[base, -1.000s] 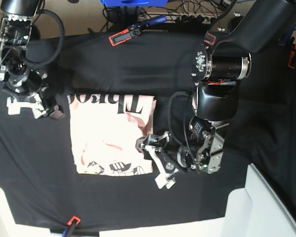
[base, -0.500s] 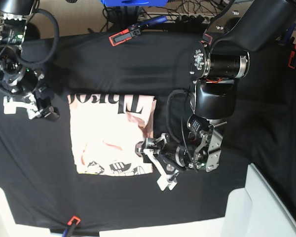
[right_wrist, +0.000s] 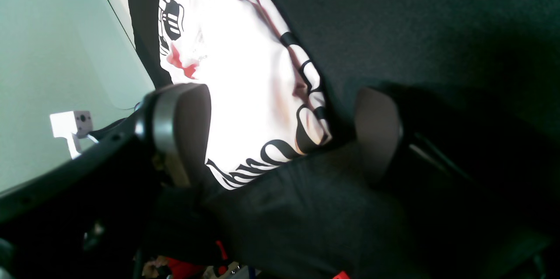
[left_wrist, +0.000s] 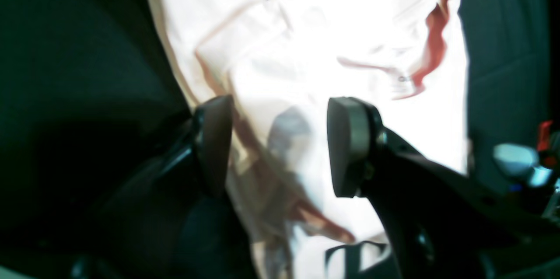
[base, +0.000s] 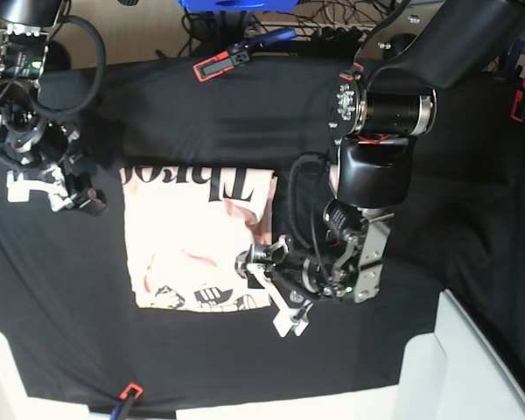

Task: Fold the T-shirt properly
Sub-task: 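Tuck the side edge under with the left gripper to straighten it, then press and smooth the shirt's printed edge with both grippers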

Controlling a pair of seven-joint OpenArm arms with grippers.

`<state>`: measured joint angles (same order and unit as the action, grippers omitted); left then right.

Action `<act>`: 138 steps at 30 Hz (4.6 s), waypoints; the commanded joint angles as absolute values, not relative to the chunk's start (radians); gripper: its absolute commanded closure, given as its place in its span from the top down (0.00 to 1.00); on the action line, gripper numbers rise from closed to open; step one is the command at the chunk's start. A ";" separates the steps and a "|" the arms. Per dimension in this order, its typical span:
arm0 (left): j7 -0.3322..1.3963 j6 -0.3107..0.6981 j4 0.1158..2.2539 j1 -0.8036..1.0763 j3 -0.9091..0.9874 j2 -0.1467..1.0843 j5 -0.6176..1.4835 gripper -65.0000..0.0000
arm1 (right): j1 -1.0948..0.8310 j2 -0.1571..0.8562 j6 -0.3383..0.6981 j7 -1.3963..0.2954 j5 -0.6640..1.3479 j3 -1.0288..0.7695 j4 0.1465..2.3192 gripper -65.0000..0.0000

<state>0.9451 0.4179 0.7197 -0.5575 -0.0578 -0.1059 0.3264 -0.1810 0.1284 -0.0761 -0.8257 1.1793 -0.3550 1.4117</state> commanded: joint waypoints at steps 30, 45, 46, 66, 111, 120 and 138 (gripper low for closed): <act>0.800 0.326 0.644 -0.608 -0.056 -0.148 0.260 0.11 | -0.173 0.142 -0.059 -0.823 1.202 -0.360 1.431 0.75; 0.745 0.323 0.639 -0.630 -0.056 -0.145 0.259 0.00 | -0.194 0.139 -0.059 -0.823 1.202 -0.360 1.431 0.75; 0.745 0.323 0.639 -0.630 -0.058 -0.145 0.259 0.00 | -0.194 0.139 -0.058 -0.823 1.202 -0.360 1.431 0.75; 0.743 0.323 0.647 -0.687 -0.056 -0.114 0.259 0.00 | -0.197 0.142 -0.015 -0.823 1.202 -0.360 1.431 0.75; 0.961 0.295 1.127 -0.515 -0.097 -0.087 0.495 0.33 | -0.125 0.143 0.071 -0.954 1.202 -0.269 1.567 0.71; 0.978 0.294 1.244 -0.361 -0.163 -0.056 0.516 0.00 | -0.101 0.142 0.110 -0.952 1.202 -0.188 1.560 0.04; 0.920 0.348 1.067 -0.283 -0.174 -0.058 0.507 0.00 | -0.050 0.139 0.292 -0.906 1.099 -0.186 1.270 0.00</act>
<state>0.9314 0.3412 1.0523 -0.2584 -0.1730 -0.0555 0.4953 -0.0639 0.1318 0.2794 -0.9142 1.0683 -0.1844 1.2572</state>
